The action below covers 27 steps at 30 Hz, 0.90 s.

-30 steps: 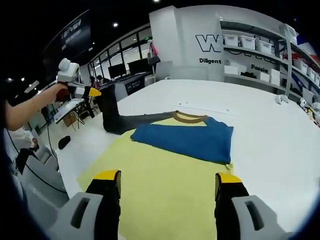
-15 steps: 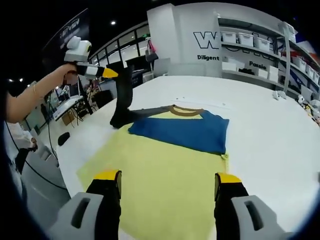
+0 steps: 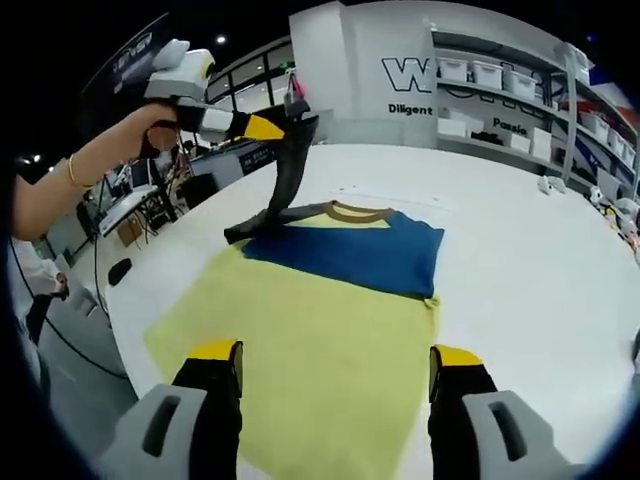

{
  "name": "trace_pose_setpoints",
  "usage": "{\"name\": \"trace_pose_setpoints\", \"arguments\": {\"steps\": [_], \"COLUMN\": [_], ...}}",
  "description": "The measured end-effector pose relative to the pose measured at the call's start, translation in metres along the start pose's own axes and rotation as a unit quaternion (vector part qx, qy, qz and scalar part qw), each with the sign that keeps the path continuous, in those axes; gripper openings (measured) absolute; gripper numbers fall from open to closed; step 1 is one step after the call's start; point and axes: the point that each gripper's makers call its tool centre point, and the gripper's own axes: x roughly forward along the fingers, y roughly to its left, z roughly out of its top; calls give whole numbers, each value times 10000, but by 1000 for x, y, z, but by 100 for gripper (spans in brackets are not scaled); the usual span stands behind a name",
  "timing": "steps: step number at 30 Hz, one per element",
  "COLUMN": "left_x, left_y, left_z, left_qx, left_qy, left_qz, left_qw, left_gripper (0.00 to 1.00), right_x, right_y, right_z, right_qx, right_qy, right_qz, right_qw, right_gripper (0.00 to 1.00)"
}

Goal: Fold the garment on the visible template until the final outline fits inside the template.

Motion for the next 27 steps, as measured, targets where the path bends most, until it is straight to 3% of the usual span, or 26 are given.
{"name": "trace_pose_setpoints", "arguments": {"steps": [11, 18, 22, 27], "left_x": [44, 66, 82, 97], "left_y": [-33, -55, -60, -64], "left_z": [-16, -15, -17, -31], "left_qx": [-202, -207, -160, -229], "left_qy": [133, 120, 228, 408], "left_qz": [-227, -422, -471, -511], "left_qw": [9994, 9988, 9985, 9976], "left_gripper": [0, 0, 0, 0], "right_x": [6, 8, 8, 9], "right_y": [-4, -13, -15, -19], "right_z": [-1, -9, -11, -14], "right_qx": [-35, 36, 73, 110], "right_qy": [74, 146, 169, 169], "right_qz": [8, -74, -96, -143], "right_qw": [10000, 9999, 9998, 9997], "right_gripper": [75, 75, 75, 75]}}
